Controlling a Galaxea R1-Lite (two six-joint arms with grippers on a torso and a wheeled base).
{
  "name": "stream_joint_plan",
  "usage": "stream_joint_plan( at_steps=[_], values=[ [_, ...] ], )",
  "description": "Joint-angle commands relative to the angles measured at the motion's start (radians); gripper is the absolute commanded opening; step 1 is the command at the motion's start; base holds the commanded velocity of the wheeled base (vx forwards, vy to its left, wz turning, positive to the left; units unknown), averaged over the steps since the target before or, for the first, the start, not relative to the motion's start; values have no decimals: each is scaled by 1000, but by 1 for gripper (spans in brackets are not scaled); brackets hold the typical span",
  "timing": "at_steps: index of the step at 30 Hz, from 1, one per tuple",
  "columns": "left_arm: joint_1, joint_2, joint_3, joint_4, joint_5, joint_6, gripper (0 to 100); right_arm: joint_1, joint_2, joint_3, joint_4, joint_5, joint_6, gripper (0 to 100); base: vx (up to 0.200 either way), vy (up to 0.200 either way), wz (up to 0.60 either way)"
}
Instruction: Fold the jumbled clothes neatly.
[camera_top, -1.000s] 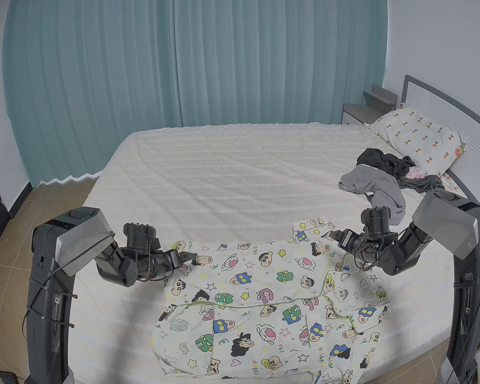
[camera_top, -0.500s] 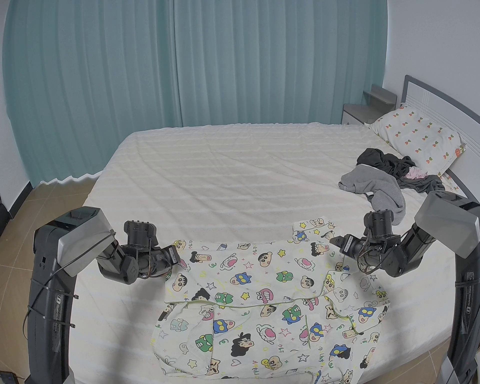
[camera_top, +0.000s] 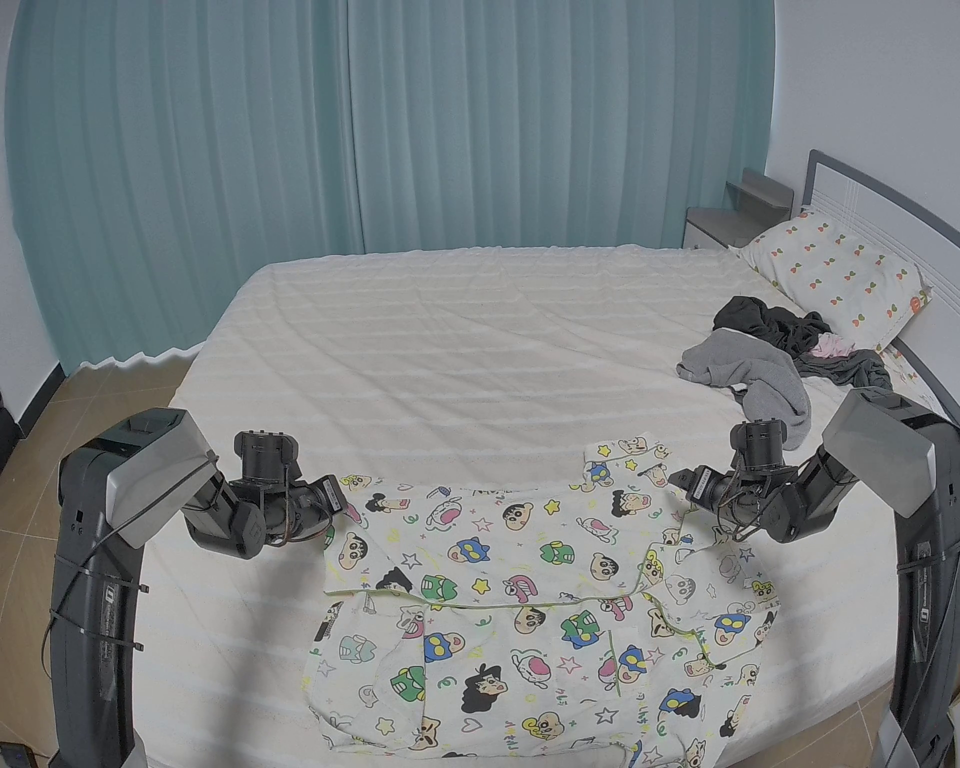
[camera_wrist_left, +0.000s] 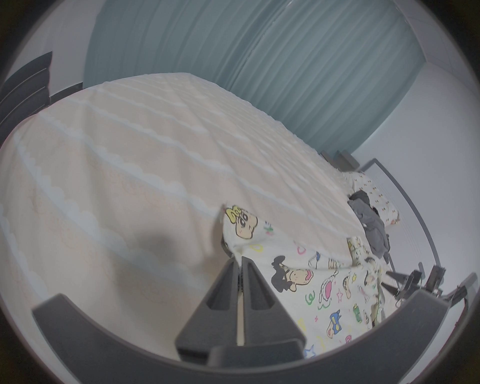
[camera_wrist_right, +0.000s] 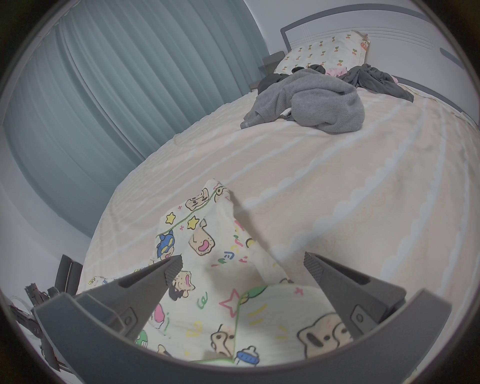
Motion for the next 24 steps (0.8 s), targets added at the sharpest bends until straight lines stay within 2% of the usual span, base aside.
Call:
stream_joint_plan(
  at_steps=[1, 8, 9, 16, 24],
  values=[
    [14, -15, -27, -2, 13, -19, 0, 3, 48, -36, -1, 2, -1, 100, 0, 0, 0],
    [29, -15, -50, 0, 27, -24, 0, 11, 77, -82, -1, 2, -1, 100, 0, 0, 0],
    [29, -15, -50, 0, 27, -24, 0, 11, 83, -91, 1, 2, -1, 0, 0, 0, 0],
    [29, -13, -50, 1, 27, -24, 0, 11, 126, -137, 3, 18, -4, 0, 0, 0, 0],
    [31, -13, -49, 0, 32, -24, 0, -1, 118, -200, -31, 5, 3, 0, 0, 0, 0]
  ],
)
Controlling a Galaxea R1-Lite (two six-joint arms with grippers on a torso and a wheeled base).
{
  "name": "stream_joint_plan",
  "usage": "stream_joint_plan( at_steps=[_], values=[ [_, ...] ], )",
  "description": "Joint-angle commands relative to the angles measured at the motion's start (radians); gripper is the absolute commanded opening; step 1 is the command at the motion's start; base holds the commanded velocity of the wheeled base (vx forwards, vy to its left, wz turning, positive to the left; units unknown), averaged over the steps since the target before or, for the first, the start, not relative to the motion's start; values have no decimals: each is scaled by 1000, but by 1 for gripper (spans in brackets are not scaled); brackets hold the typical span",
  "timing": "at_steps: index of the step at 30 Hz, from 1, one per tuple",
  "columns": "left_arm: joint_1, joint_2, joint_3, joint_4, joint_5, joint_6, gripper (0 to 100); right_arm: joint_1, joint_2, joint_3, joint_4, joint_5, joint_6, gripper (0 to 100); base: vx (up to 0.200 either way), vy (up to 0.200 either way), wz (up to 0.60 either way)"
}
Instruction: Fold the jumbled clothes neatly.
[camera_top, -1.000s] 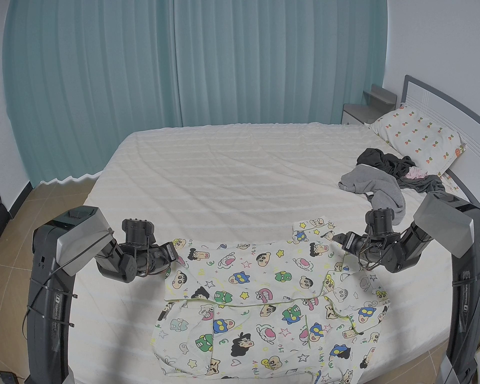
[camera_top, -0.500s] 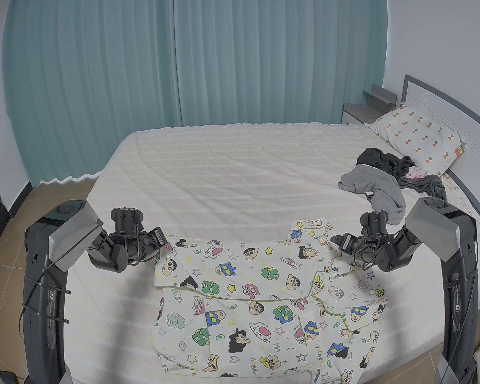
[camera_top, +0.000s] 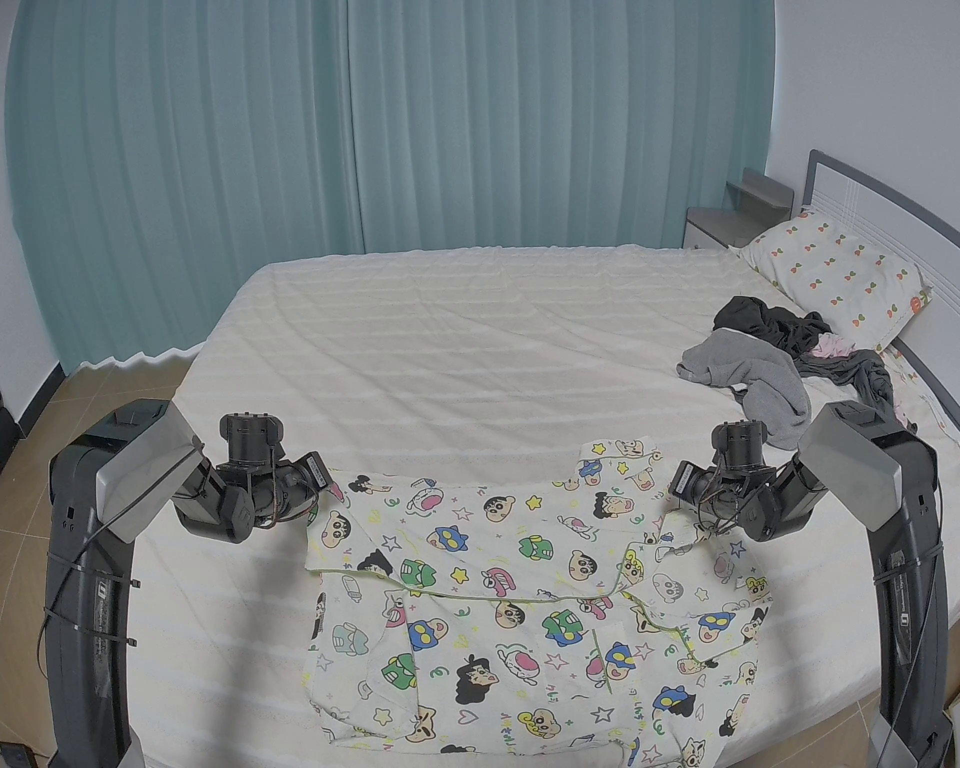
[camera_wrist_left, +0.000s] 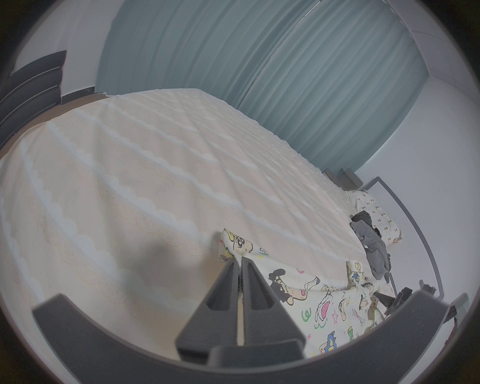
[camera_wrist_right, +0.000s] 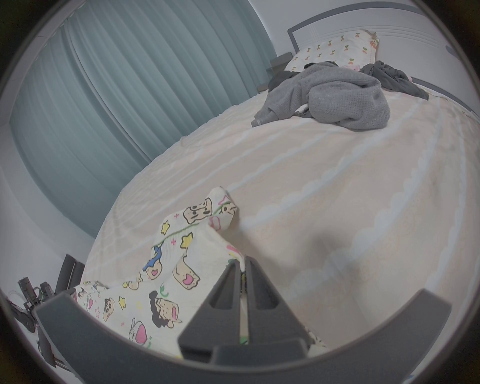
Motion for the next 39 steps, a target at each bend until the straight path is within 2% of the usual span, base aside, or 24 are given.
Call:
stream_joint_plan(
  at_steps=[1, 8, 15, 18, 27, 28, 35, 39],
  values=[
    [1, -4, 0, -2, 0, 0, 0, -6, 1, -22, -12, -6, 3, 0, 0, 0, 0],
    [-1, 4, -40, -2, 66, -2, 0, -13, 10, -76, -28, -56, 0, 0, 0, 0, 0],
    [-1, 7, -56, -3, 69, -26, 0, -15, 24, -116, -31, -64, 3, 0, 0, 0, 0],
    [-1, 7, -76, -2, 76, -63, 0, -13, 53, -154, -32, -104, -4, 0, 0, 0, 0],
    [-2, 15, -78, 6, 74, -64, 0, -15, 70, -194, -23, -128, -14, 0, 0, 0, 0],
    [-4, 18, -78, 6, 74, -64, 0, -15, 70, -195, -25, -128, -14, 100, 0, 0, 0],
    [-13, 36, -73, 6, 74, -64, 0, -13, 61, -172, -29, -130, -14, 100, 0, 0, 0],
    [-5, -4, -29, 6, 74, -66, 0, -12, -20, -57, -34, -131, -3, 100, 0, 0, 0]
  ],
)
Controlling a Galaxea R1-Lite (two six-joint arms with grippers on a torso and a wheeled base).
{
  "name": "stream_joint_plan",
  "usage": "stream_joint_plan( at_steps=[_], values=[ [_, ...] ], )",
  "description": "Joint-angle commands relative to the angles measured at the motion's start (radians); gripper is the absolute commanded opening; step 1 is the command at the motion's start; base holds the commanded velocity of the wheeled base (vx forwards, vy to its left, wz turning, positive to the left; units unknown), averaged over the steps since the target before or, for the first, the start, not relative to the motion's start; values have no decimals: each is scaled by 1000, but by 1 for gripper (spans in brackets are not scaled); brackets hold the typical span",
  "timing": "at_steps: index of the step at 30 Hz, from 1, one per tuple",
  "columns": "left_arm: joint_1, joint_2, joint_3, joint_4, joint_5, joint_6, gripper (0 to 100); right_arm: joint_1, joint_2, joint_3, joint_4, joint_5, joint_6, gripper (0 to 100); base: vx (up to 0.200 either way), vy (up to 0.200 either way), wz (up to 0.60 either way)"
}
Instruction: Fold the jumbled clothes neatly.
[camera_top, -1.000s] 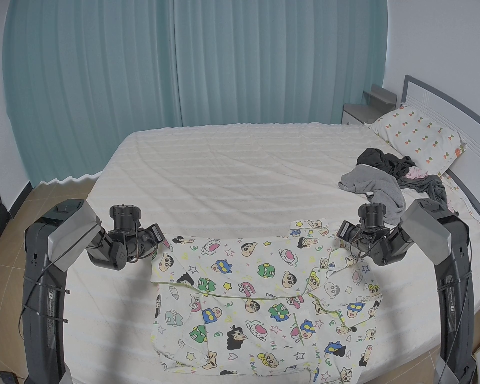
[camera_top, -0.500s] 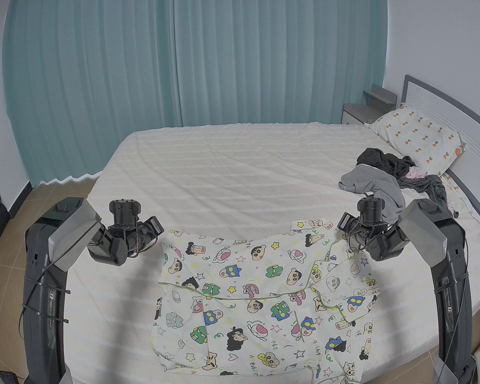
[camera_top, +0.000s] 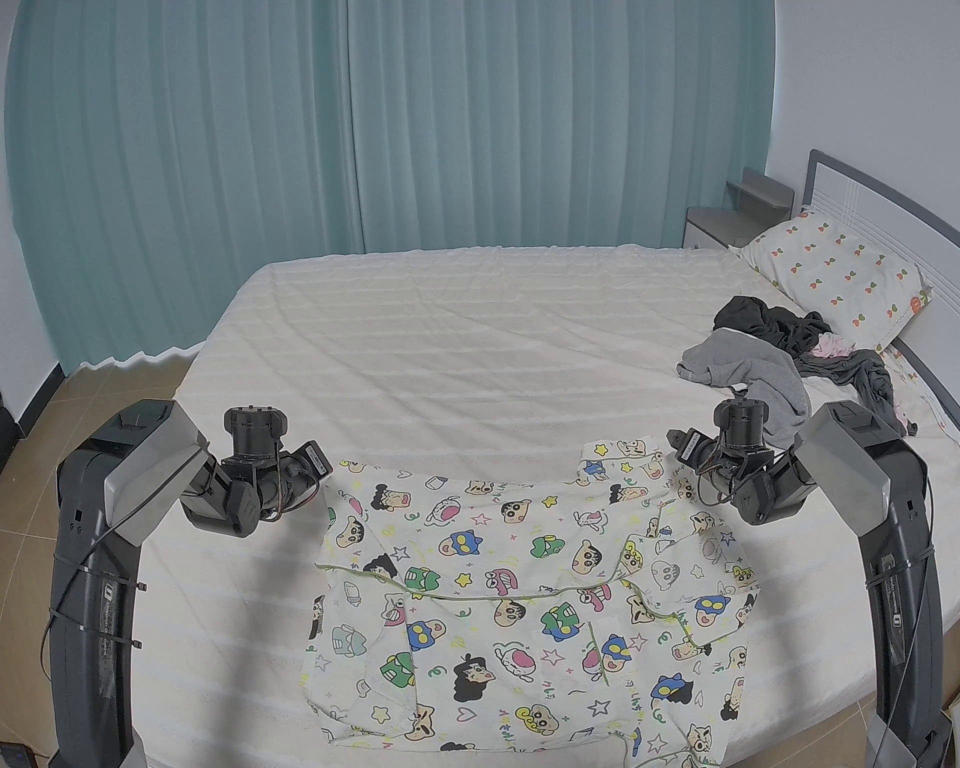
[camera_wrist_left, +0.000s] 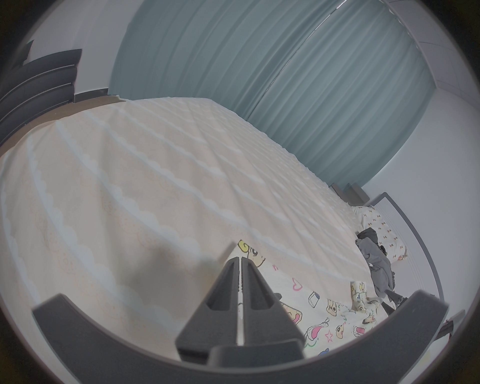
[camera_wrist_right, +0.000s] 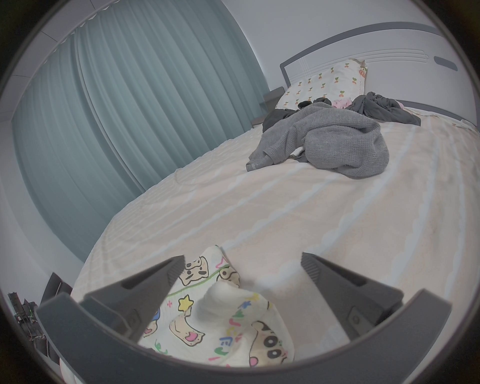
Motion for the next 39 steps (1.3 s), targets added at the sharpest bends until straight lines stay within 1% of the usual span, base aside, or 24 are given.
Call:
stream_joint_plan(
  at_steps=[1, 4, 7, 8, 9, 10, 12, 14, 15, 17, 20, 22, 23, 24, 26, 28, 29, 30, 31, 32, 33, 36, 39],
  values=[
    [10, -54, 64, -1, -2, -3, 0, 2, -98, 131, -4, 0, 9, 100, 0, 0, 0],
    [18, -126, 148, -7, -17, -5, 0, 5, -178, 255, -9, 2, 9, 100, 0, 0, 0],
    [18, -229, 297, -22, -54, -5, 0, 14, -298, 460, -93, 5, 9, 100, 0, 0, 0],
    [18, -229, 297, -22, -54, -5, 0, 14, -298, 460, -93, 5, 9, 100, 0, 0, 0],
    [19, -303, 410, -59, -94, -19, 0, 33, -378, 618, -193, 2, -2, 100, 0, 0, 0],
    [19, -335, 461, -80, -111, -31, 0, 43, -416, 692, -243, 2, -2, 100, 0, 0, 0],
    [16, -406, 578, -131, -135, -69, 0, 74, -500, 858, -320, 5, -12, 100, 0, 0, 0],
    [13, -476, 699, -197, -158, -94, 0, 120, -571, 1019, -374, 5, -45, 100, 0, 0, 0],
    [13, -499, 743, -223, -172, -103, 0, 142, -594, 1065, -391, 5, -45, 100, 0, 0, 0],
    [13, -562, 864, -309, -216, -118, 0, 211, -647, 1178, -441, -3, -40, 100, 0, 0, 0],
    [7, -626, 1006, -398, -226, -132, 0, 290, -695, 1298, -496, -31, 1, 100, -133, 0, 0],
    [-7, -662, 1073, -424, -227, -161, 0, 321, -698, 1355, -542, -37, 38, 100, -200, 0, 0],
    [-7, -663, 1078, -425, -227, -164, 0, 323, -697, 1359, -547, -37, 40, 100, -200, 0, 0],
    [-19, -688, 1115, -430, -229, -203, 0, 332, -687, 1405, -598, -32, 69, 100, -200, 0, 0],
    [-40, -692, 1128, -430, -227, -224, 0, 335, -677, 1435, -634, -28, 87, 100, -200, 0, 0],
    [-87, -694, 1157, -432, -227, -267, 0, 340, -641, 1473, -711, -12, 141, 100, -200, 0, 0],
    [-97, -694, 1164, -430, -227, -273, 0, 343, -631, 1481, -730, -6, 152, 100, -200, 0, 0],
    [-129, -692, 1170, -430, -227, -286, 0, 355, -600, 1494, -782, 0, 176, 100, -200, 0, 0],
    [-152, -686, 1170, -430, -224, -292, 0, 359, -580, 1496, -811, -5, 185, 100, -200, 0, 0],
    [-152, -686, 1170, -430, -224, -292, 0, 359, -580, 1496, -811, -5, 185, 100, -200, 0, 0],
    [-195, -680, 1162, -432, -213, -307, 0, 361, -548, 1491, -822, -14, 192, 100, -200, 0, 0],
    [-280, -663, 1147, -432, -178, -378, 0, 364, -543, 1488, -817, -5, 204, 100, 0, 0, 0],
    [-356, -642, 1108, -427, -101, -465, 0, 367, -554, 1490, -817, -9, 210, 100, 0, 0, 0]
  ],
)
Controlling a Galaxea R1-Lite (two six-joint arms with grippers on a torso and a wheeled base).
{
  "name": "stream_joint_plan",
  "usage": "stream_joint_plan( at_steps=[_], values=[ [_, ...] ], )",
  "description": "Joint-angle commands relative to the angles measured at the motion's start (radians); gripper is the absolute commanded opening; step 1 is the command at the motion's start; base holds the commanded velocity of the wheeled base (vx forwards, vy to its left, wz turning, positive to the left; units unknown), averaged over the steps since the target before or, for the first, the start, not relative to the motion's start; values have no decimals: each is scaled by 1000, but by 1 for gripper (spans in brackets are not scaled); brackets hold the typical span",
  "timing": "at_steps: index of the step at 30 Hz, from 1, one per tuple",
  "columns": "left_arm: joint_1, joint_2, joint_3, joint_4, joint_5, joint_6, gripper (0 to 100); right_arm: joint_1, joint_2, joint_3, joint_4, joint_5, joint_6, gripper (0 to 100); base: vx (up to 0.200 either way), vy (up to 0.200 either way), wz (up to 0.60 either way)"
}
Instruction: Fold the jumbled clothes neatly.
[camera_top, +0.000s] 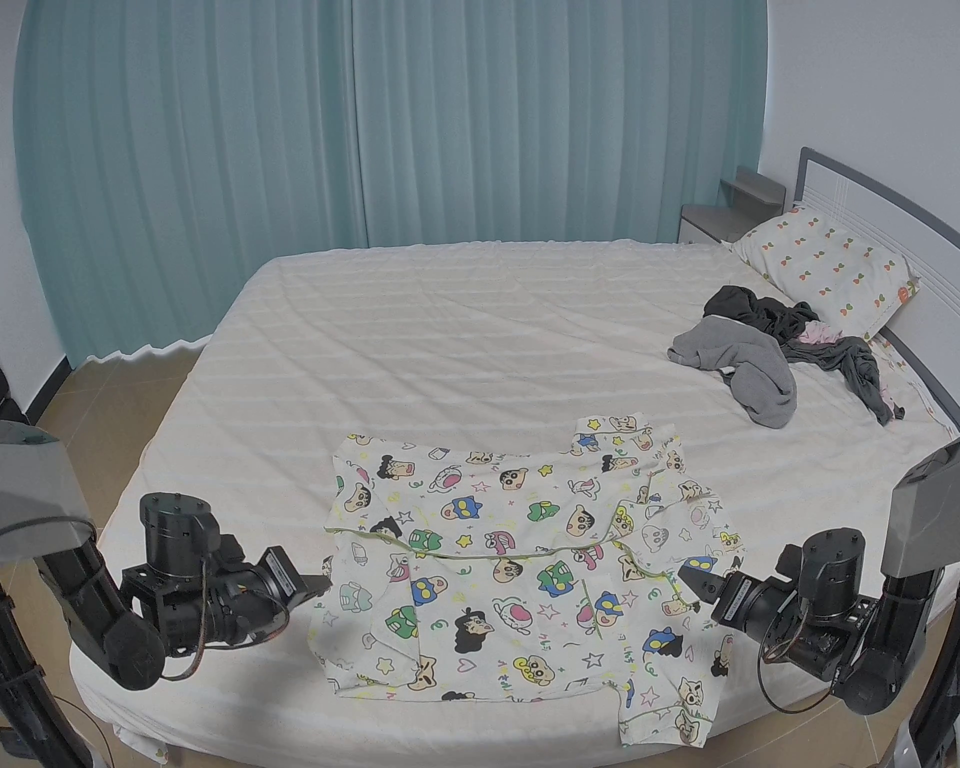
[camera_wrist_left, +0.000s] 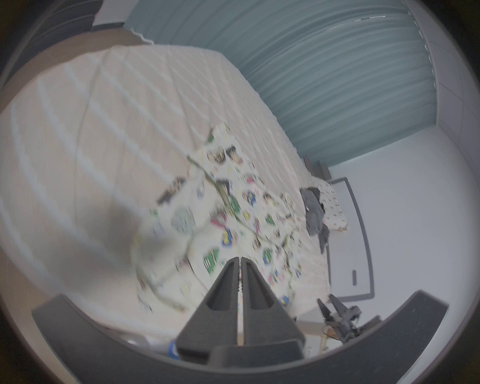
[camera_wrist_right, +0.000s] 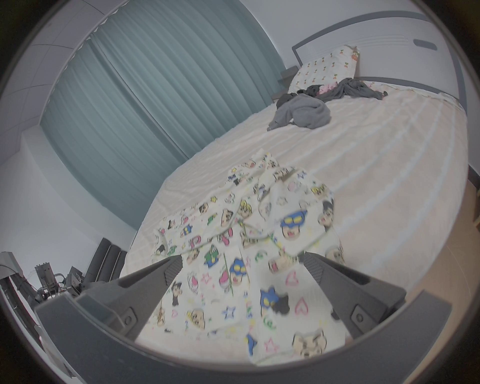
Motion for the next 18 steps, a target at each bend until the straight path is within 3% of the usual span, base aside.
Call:
stream_joint_plan(
  at_steps=[1, 4, 5, 7, 10, 11, 18],
  values=[
    [-164, 12, -34, -7, 99, -111, 0, 30, 19, 24, -14, -2, 26, 100, 0, 0, 0],
    [-208, 59, -57, -6, 165, -112, 0, 31, 20, 24, -14, -4, 26, 100, 0, 0, 0],
    [-242, 127, -89, -9, 249, -112, 0, 38, 20, 22, -15, -4, 26, 100, 0, 0, 0],
    [-262, 185, -123, -7, 312, -112, 0, 45, 19, 22, -15, -4, 26, 100, 0, 0, 0],
    [-285, 225, -132, -12, 332, -107, 0, 54, 19, 24, -15, -4, 26, 100, 0, 0, 0],
    [-287, 228, -134, -12, 332, -106, 100, 56, 19, 24, -15, -4, 26, 100, 0, 0, 0],
    [-285, 237, -160, -6, 332, -104, 100, 58, 20, 24, -15, -5, 26, 100, 0, 0, 0]
  ],
)
